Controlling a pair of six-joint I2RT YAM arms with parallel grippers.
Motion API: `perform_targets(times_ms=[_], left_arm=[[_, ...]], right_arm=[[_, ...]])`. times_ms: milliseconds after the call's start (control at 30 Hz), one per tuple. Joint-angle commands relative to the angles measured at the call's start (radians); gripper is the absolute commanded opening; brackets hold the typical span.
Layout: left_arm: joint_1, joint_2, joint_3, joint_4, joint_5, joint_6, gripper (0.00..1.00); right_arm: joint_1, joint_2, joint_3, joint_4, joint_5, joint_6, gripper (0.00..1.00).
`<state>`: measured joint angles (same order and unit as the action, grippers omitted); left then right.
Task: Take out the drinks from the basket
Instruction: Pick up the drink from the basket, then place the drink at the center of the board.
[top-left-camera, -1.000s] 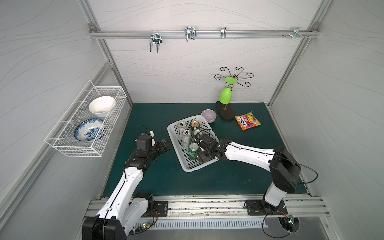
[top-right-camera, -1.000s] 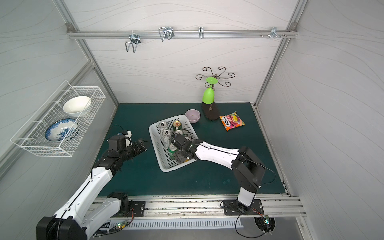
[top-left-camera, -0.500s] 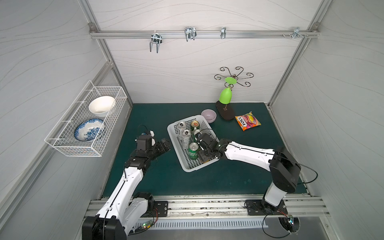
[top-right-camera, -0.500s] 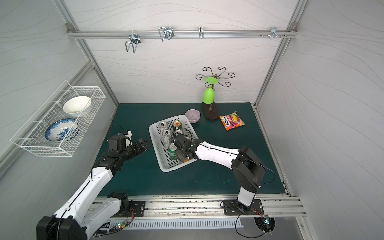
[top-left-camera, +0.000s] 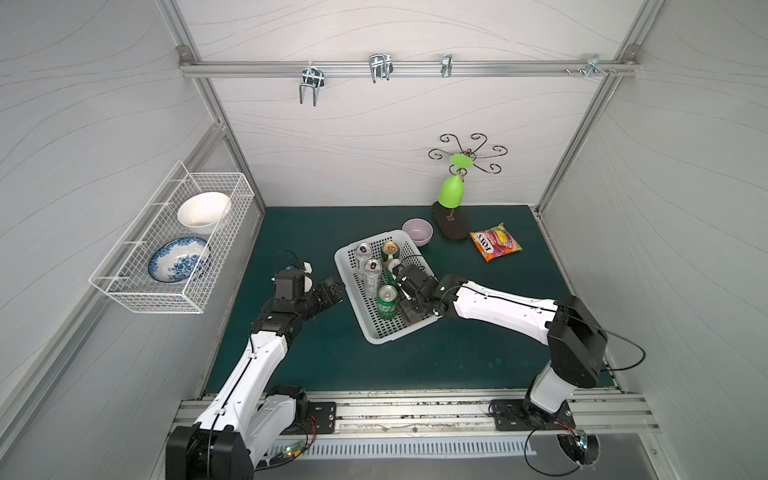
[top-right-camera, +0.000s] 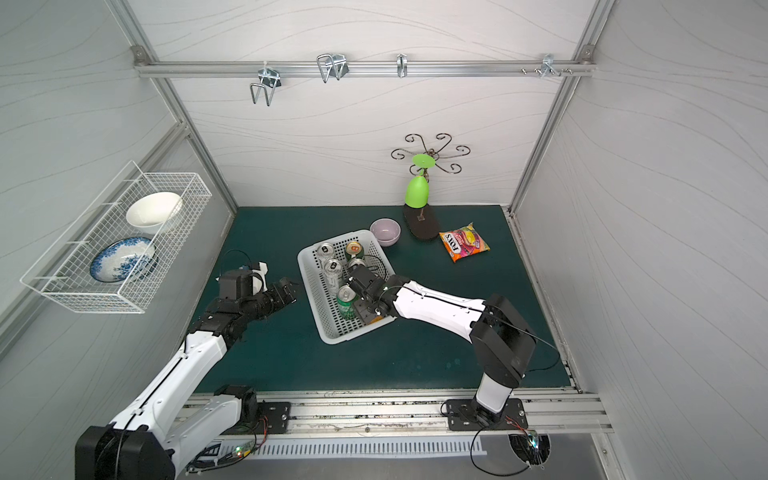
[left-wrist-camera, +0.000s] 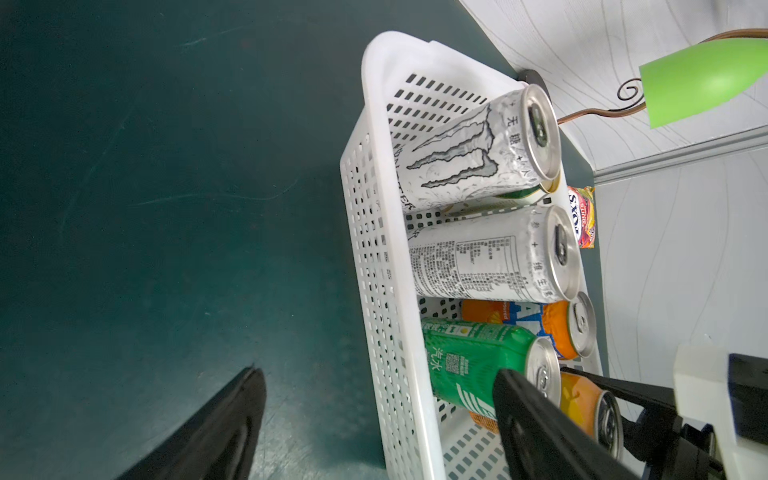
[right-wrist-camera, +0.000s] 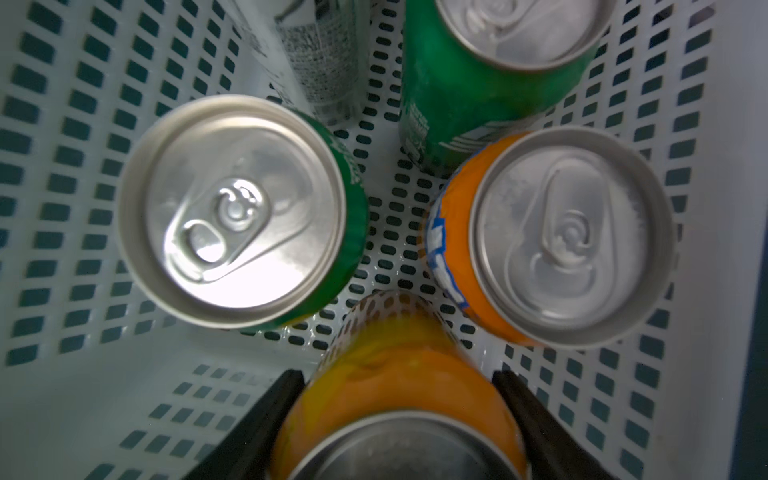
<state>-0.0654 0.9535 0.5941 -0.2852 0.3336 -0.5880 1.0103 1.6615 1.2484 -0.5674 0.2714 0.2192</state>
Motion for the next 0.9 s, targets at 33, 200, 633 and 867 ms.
perform_targets(times_ms=[33, 200, 633, 867], left_arm=[[0.005, 0.02, 0.036, 0.061, 0.08, -0.017, 0.89], [0.006, 0.053, 0.038, 0.081, 0.12, -0.027, 0.83], [0.005, 0.139, 0.053, 0.123, 0.202, -0.033, 0.64], [0.005, 0.195, 0.055, 0.144, 0.235, -0.035, 0.49]], right_arm=[[-0.004, -0.094, 0.061, -0.065, -0.031, -0.026, 0.58], [-0.015, -0.141, 0.098, -0.109, -0.052, -0.039, 0.57], [-0.13, -0.258, 0.184, -0.227, -0.155, -0.11, 0.56], [-0.264, -0.314, 0.213, -0.249, -0.198, -0.154, 0.56]])
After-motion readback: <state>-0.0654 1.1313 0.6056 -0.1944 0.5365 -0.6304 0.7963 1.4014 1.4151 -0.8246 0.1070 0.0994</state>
